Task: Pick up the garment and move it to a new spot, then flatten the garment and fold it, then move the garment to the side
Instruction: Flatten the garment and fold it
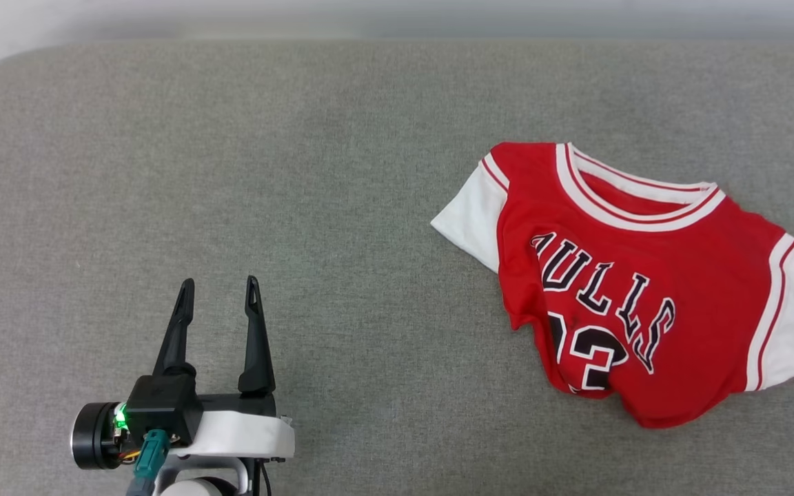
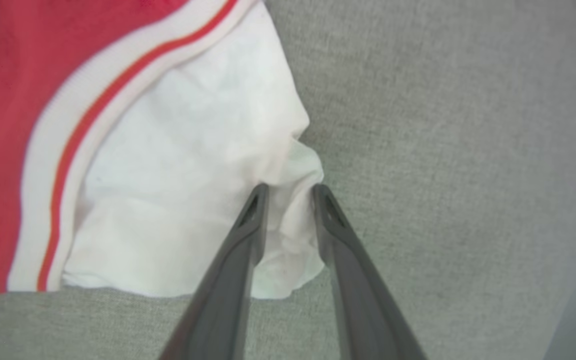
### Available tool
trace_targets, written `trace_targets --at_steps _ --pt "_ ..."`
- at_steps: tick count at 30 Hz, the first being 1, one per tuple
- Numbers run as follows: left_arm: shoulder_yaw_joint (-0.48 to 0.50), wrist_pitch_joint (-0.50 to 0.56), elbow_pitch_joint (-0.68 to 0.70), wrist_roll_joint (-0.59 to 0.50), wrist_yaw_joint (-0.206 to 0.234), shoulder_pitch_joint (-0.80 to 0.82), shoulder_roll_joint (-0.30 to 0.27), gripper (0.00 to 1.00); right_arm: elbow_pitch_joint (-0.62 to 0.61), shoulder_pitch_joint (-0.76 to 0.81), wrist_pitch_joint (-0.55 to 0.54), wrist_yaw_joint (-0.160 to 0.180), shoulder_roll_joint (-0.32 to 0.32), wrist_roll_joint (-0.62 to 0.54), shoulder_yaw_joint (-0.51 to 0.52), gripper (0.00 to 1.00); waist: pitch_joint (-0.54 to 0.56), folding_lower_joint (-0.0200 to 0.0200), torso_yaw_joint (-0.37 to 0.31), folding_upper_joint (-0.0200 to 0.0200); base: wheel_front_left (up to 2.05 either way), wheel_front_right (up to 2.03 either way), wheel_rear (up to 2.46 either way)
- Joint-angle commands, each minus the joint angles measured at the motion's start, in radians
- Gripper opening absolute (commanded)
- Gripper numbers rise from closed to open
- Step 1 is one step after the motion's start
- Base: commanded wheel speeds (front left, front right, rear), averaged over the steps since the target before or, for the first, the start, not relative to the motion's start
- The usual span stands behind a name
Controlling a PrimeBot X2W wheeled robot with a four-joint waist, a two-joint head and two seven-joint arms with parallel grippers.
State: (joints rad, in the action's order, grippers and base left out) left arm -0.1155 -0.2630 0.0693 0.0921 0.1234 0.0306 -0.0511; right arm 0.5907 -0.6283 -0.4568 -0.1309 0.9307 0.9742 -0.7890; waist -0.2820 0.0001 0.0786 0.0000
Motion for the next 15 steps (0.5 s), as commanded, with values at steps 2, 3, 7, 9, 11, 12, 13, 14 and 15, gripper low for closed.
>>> trace_targets --at_steps 2,3,7,9,11,12,13,14,15 --pt "0.011 -0.003 -0.006 -0.004 -0.006 -0.005 0.001 1.0 -0.015 -0.04 0.087 0.0 -0.013 -0.061 0.03 1.0 0.033 -0.0001 -0.007 0.0 0.0 0.0 0.0" --pt "0.014 -0.003 -0.008 -0.005 -0.008 -0.007 0.001 1.0 -0.025 -0.05 0.125 0.0 -0.019 -0.079 0.043 1.0 0.041 -0.0001 -0.009 0.0 0.0 0.0 0.0" --pt "0.029 -0.003 -0.008 -0.012 -0.021 -0.004 0.001 1.0 -0.049 -0.078 0.309 0.0 -0.058 -0.159 0.125 1.0 0.068 -0.0001 -0.016 0.0 0.0 0.0 0.0" --pt "0.039 -0.003 -0.003 -0.016 -0.028 -0.001 0.001 1.0 -0.056 -0.083 0.411 0.0 -0.098 -0.207 0.177 1.0 0.077 -0.0001 -0.02 0.0 0.0 0.0 0.0" --pt "0.05 -0.003 0.002 -0.023 -0.038 0.008 0.001 1.0 -0.064 -0.072 0.506 0.0 -0.143 -0.262 0.229 1.0 0.083 -0.0001 -0.023 0.0 0.0 0.0 0.0" --pt "0.057 -0.003 0.004 -0.026 -0.044 0.014 0.001 1.0 -0.067 -0.064 0.548 0.0 -0.165 -0.293 0.256 1.0 0.085 -0.0001 -0.025 0.0 0.0 0.0 0.0" --pt "0.063 -0.003 0.006 -0.029 -0.05 0.021 0.001 1.0 -0.073 -0.055 0.589 0.0 -0.188 -0.328 0.279 1.0 0.087 -0.0001 -0.027 0.0 0.0 0.0 0.0" --pt "0.074 -0.003 0.008 -0.031 -0.055 0.029 -0.002 1.0 -0.076 -0.046 0.632 0.0 -0.215 -0.357 0.314 1.0 0.087 -0.0001 -0.028 0.0 0.0 0.0 0.0" --pt "0.083 -0.003 0.009 -0.033 -0.061 0.035 -0.005 1.0 -0.08 -0.036 0.662 0.0 -0.244 -0.392 0.347 1.0 0.089 -0.0001 -0.03 0.0 0.0 0.0 0.0"
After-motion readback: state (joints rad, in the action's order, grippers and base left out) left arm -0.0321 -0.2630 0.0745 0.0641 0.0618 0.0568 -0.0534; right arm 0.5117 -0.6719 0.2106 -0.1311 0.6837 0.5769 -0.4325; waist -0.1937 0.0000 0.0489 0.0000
